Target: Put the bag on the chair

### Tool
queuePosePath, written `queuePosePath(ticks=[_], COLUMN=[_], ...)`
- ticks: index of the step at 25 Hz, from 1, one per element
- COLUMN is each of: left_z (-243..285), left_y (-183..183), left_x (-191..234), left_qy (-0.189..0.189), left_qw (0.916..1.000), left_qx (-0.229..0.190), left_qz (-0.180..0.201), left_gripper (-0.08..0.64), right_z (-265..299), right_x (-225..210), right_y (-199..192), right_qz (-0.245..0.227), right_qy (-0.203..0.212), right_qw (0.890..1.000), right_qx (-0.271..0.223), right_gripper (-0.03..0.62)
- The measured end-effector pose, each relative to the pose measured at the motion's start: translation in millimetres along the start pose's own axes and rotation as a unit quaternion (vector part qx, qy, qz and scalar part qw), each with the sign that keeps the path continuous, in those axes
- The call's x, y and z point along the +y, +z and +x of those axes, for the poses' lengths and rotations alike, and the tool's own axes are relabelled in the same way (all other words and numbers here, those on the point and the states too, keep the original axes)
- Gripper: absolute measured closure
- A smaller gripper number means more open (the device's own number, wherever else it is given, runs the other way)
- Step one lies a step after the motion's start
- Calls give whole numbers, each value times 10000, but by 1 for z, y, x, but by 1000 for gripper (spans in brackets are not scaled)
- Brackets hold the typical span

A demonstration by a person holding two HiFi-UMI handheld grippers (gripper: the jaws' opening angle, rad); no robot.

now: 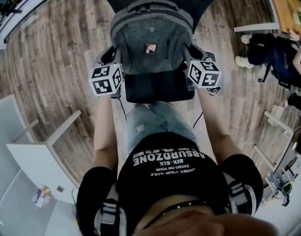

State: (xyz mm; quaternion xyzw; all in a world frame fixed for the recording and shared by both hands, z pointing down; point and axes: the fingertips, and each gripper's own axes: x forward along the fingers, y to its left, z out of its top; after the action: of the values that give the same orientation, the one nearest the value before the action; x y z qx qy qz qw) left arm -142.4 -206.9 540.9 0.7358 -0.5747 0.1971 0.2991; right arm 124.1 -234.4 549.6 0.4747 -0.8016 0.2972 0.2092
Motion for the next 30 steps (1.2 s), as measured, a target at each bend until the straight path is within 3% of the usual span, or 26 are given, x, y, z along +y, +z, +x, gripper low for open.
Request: queuePosePath(ticks=[30], left_z=[50], left_y=[-30], left_x=[21], left_qy=[188], left_qw=[9989], left_qx=[439], left_qz=[-27], left_gripper=[499], right_z=[53], right_x=[-19], right_y=[-24], right_qz=[-55], right_qy=[-98], right_qw=[9990], right_qx=[424], right_gripper=[522])
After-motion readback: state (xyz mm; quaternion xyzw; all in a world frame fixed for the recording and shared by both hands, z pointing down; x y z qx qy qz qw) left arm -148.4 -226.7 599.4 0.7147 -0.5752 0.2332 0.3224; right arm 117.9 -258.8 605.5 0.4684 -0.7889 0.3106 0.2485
